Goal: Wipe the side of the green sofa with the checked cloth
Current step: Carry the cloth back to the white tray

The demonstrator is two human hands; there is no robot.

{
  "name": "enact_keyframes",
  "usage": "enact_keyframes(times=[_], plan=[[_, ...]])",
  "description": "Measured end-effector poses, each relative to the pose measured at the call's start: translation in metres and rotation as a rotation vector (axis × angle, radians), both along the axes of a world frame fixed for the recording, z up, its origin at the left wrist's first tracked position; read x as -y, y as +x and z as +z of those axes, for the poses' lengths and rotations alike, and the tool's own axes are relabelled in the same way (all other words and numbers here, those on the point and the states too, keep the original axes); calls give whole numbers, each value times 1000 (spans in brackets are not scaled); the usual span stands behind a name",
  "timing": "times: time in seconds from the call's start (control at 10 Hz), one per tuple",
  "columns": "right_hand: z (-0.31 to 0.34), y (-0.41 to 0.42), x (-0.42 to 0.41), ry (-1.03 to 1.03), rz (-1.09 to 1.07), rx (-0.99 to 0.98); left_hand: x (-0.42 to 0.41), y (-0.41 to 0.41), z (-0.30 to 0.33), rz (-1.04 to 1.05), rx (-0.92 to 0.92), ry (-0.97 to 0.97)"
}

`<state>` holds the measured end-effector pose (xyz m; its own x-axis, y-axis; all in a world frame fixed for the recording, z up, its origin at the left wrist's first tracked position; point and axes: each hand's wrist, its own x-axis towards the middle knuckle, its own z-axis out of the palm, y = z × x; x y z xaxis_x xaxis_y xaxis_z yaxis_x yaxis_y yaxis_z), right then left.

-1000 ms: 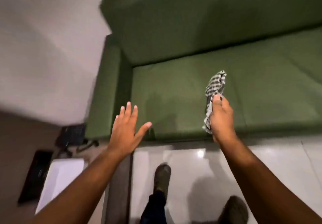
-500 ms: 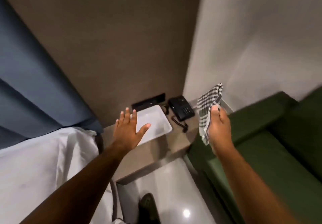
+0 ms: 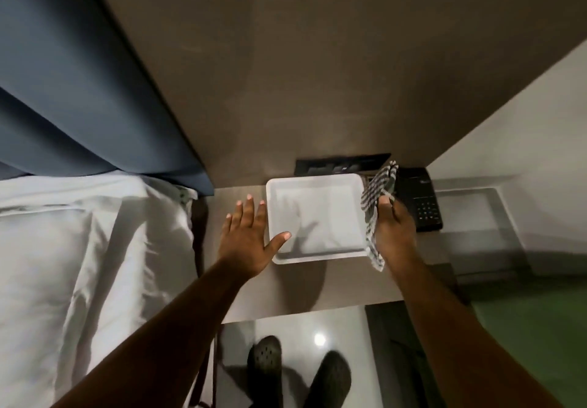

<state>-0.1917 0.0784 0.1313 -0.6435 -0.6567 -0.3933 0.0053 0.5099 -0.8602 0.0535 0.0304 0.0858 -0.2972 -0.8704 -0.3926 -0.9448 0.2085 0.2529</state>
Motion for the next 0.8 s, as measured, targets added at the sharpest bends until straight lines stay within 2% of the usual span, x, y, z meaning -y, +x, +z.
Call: enact_keyframes(times=[0.1, 0.2, 0.3, 0.4, 0.5, 0.6, 0.8], plan=[[-75, -2, 40, 109, 141, -307, 20, -13, -58, 41, 0, 38], [-168, 14, 66, 302, 507, -577, 34, -18, -123, 53, -4, 17], [-255, 21, 63, 401, 916, -889, 37, -21, -177, 36, 3, -8], [-279, -4, 64, 339, 1041, -992, 30, -33, -199, 17, -53, -83], [-286, -36, 68, 276, 1142, -1011, 27, -45, -209, 64, -67, -146], [-288, -42, 66, 268, 1241, -1038, 26, -47, -210, 78, -18, -184], [-283, -52, 76, 233, 1333, -987, 28, -49, -205, 80, 5, -160]])
